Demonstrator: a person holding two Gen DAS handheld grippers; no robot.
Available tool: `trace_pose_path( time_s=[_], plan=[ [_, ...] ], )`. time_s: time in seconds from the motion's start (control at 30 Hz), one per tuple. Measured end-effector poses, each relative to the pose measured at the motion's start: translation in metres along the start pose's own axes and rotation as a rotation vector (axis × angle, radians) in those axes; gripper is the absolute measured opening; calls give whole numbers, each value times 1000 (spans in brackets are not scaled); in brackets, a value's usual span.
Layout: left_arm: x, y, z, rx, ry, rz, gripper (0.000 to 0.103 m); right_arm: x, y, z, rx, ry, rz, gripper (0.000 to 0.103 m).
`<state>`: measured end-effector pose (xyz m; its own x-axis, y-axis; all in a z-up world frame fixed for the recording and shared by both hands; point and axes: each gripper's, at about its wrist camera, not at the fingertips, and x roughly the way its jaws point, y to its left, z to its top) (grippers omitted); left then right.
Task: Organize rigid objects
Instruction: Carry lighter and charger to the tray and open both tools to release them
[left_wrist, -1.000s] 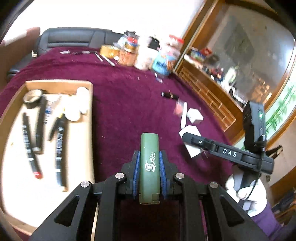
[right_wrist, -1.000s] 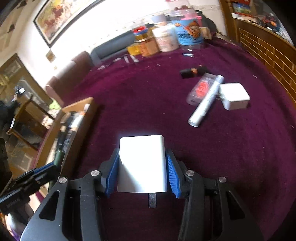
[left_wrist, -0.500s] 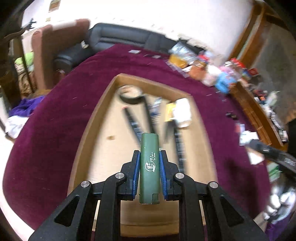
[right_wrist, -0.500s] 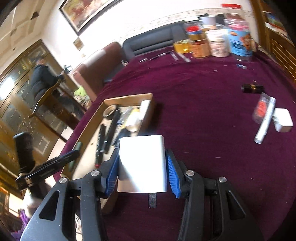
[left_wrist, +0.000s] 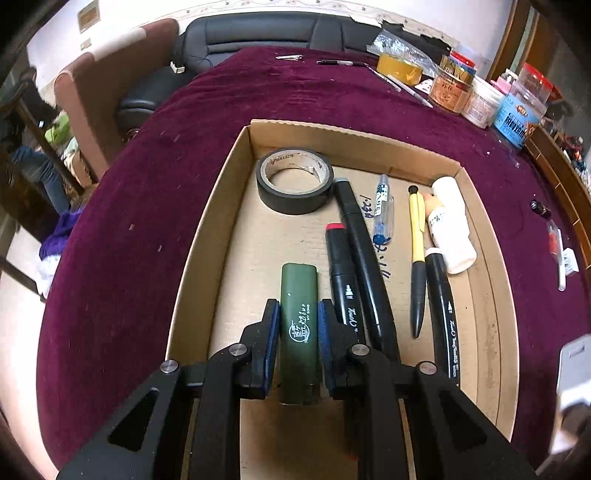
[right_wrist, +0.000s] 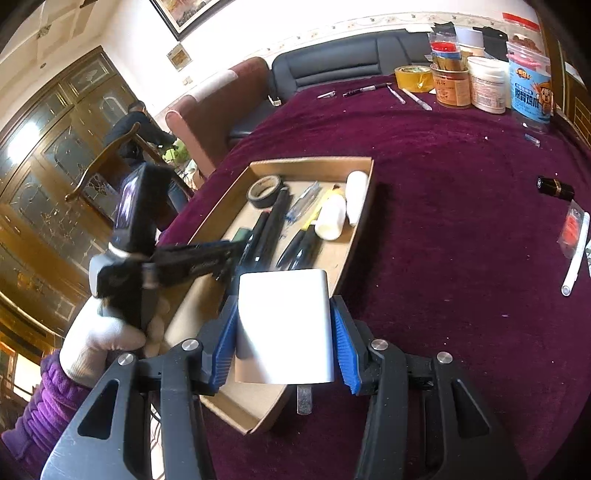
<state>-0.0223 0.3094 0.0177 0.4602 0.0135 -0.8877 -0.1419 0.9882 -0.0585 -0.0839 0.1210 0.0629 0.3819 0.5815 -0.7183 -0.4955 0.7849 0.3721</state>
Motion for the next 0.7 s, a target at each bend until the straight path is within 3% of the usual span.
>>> trace_pose_path(
  time_s=[0.13, 0.3, 0.4, 0.5, 0.7],
  plan=[
    [-7, 11, -1, -56, -16, -59, 40, 4, 5, 0, -10, 10, -11, 46],
    [-44, 43, -29, -179, -95, -201, 42, 16, 11, 4, -11, 38, 3, 46],
    [-78, 63, -54, -217, -175, -251, 49, 29, 20, 6, -17, 78, 39, 46],
    [-103, 78, -74, -237, -243, -261, 54, 48, 36, 6, -30, 151, 117, 46],
    [-130, 103, -102, -247, -328, -224, 54, 102, 75, 4, -63, 342, 211, 47]
  ],
)
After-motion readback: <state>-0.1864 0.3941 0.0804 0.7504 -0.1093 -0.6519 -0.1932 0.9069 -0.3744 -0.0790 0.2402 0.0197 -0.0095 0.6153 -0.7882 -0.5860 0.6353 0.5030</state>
